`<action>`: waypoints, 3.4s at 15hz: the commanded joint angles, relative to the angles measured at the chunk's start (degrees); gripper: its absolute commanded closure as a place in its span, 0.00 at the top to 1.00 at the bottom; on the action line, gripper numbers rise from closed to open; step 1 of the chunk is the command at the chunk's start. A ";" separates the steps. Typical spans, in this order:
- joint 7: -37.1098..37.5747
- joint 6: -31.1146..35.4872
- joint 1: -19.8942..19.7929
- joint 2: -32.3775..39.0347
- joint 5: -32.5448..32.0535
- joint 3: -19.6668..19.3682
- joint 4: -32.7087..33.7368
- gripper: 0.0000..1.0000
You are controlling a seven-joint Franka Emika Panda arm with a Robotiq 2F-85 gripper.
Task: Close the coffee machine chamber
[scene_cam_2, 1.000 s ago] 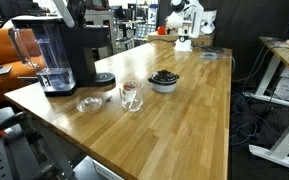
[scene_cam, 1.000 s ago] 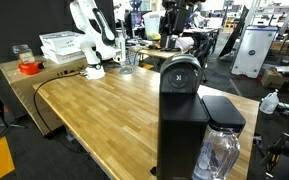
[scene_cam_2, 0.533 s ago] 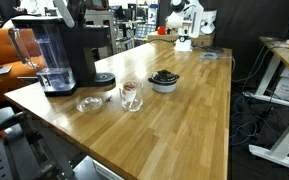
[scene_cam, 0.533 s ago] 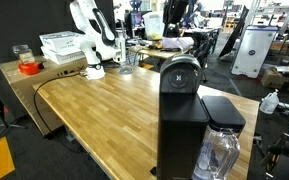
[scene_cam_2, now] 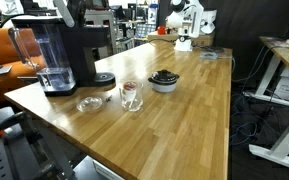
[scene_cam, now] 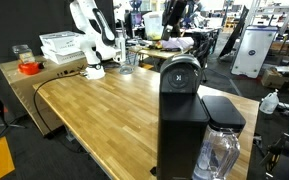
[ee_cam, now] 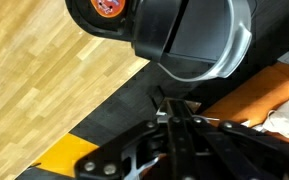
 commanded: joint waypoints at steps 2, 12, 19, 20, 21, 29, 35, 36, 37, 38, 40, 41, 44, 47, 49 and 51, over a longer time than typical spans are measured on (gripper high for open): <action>-0.95 -0.72 -0.59 -1.94 2.89 0.66 -1.85 0.00; -0.74 -5.57 1.01 -5.08 3.73 1.74 -3.66 0.00; -0.41 -8.42 1.21 -4.77 5.74 1.84 -9.24 0.00; -0.45 -8.85 1.29 -4.75 6.02 1.89 -9.54 0.00; -0.36 -9.28 1.39 -4.72 6.10 1.93 -9.58 0.00; -0.36 -11.02 1.46 -3.93 6.03 1.73 -9.20 0.00; -1.05 -11.64 1.03 -1.31 5.72 1.41 -7.11 0.00; -1.10 -11.80 1.03 -0.94 5.70 1.46 -6.83 0.00; -1.15 -12.08 1.05 -0.47 5.64 1.52 -6.37 0.00; -1.16 -12.40 1.04 -0.12 5.56 1.56 -5.93 0.00; -1.11 -13.21 0.99 0.73 5.49 1.62 -4.83 0.00; -1.02 -13.45 0.95 1.11 5.42 1.63 -4.35 0.00; -0.86 -13.80 0.77 2.01 5.22 1.60 -3.10 0.00; -0.27 -13.43 0.53 2.22 3.93 1.30 -2.11 0.00; -0.07 -12.95 0.03 2.17 3.14 0.88 -1.61 0.00; -0.01 -12.49 -0.68 2.28 2.71 0.35 -1.14 0.00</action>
